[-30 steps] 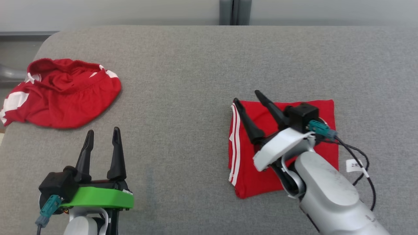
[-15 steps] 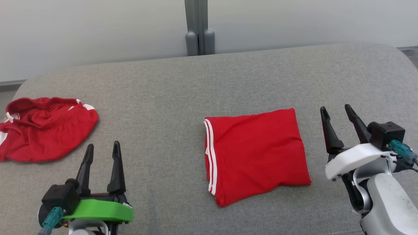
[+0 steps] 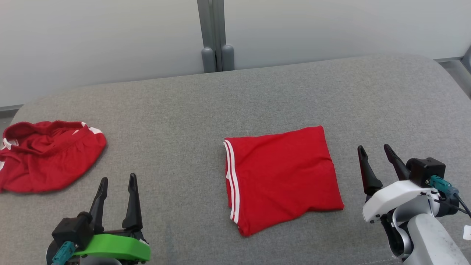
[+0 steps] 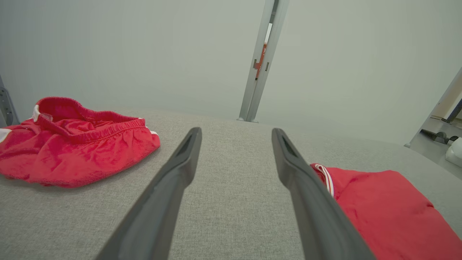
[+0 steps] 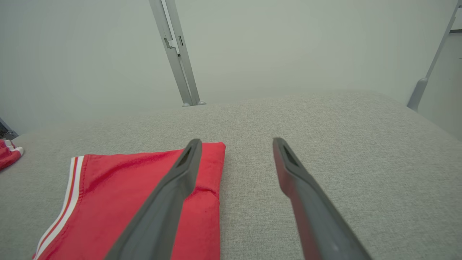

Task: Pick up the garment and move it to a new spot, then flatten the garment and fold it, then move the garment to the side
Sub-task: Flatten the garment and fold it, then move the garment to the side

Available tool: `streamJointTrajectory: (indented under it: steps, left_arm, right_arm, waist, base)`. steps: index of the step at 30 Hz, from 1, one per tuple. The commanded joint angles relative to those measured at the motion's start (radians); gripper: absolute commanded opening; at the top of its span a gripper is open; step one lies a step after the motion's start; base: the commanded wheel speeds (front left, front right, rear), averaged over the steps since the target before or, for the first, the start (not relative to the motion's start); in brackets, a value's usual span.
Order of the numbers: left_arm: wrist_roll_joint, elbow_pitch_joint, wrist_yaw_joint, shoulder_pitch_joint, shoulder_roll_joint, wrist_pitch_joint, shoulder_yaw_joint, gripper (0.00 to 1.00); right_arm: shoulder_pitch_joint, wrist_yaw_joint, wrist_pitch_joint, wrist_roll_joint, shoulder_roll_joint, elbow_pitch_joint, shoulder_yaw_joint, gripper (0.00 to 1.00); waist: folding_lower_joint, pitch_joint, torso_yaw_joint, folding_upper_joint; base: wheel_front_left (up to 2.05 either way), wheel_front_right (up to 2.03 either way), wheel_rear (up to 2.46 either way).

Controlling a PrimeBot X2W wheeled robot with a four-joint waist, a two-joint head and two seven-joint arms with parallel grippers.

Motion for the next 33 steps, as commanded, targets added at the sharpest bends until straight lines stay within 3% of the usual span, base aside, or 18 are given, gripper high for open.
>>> streamJointTrajectory:
  steps: [1,15,18,25,33]
  left_arm:
    - [0.001,0.005,-0.002,0.016,0.004,0.0,0.003,1.0]
    - [0.011,0.003,-0.002,0.023,0.004,0.0,0.001,1.0]
    - [0.009,-0.005,-0.002,0.028,0.004,0.0,0.002,1.0]
    - [0.009,-0.033,-0.002,-0.006,0.004,0.0,-0.019,1.0]
    - [0.01,-0.048,-0.002,-0.066,0.004,0.0,-0.042,1.0]
  right_arm:
    - [0.006,0.0,-0.011,0.004,0.001,0.006,0.0,1.0]
    - [-0.021,0.0,0.008,0.002,0.02,0.037,0.012,1.0]
    - [-0.044,0.0,0.059,0.012,0.019,0.045,0.027,1.0]
    - [-0.14,0.0,0.297,0.017,0.019,0.111,0.016,1.0]
    - [-0.239,0.0,0.447,0.031,0.029,0.231,0.009,1.0]
  waist:
    - [0.0,-0.002,0.0,0.0]
    - [0.0,0.002,-0.003,0.0]
    - [0.0,0.012,0.0,0.0]
    - [0.0,0.085,0.038,0.0]
    - [0.0,0.188,0.104,0.0]
  base:
    - [0.0,0.0,0.0]
    - [0.0,0.0,0.0]
    - [0.0,0.0,0.0]
    - [0.0,0.0,0.0]
    - [0.0,0.0,0.0]
